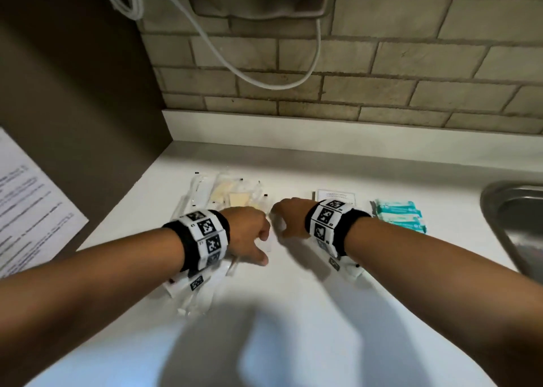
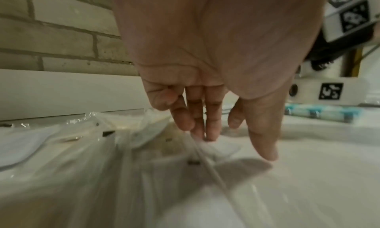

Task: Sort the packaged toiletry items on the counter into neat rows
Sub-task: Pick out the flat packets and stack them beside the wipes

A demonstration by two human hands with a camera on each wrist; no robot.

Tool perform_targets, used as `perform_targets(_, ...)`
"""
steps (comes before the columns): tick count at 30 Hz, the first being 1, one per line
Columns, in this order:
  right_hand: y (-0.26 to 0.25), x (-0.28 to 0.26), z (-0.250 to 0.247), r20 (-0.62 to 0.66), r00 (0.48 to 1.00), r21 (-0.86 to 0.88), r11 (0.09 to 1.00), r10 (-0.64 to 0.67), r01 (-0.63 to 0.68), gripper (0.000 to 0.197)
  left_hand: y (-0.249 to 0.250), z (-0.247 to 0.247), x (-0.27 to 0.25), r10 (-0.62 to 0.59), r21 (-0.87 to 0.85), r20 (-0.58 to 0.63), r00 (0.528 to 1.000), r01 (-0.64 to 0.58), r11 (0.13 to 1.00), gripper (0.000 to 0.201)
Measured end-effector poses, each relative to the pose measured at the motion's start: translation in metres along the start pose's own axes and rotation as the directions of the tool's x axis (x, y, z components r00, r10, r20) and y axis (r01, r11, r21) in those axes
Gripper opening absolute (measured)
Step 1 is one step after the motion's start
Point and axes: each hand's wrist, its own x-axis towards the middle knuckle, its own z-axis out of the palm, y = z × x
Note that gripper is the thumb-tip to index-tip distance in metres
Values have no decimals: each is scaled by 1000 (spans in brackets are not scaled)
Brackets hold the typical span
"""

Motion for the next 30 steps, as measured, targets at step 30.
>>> perform_targets(30,27,-50,-45,-341,869,864,482,357,141,21,-6,-59,-27,-131,-448,-504,854,-129,885,13)
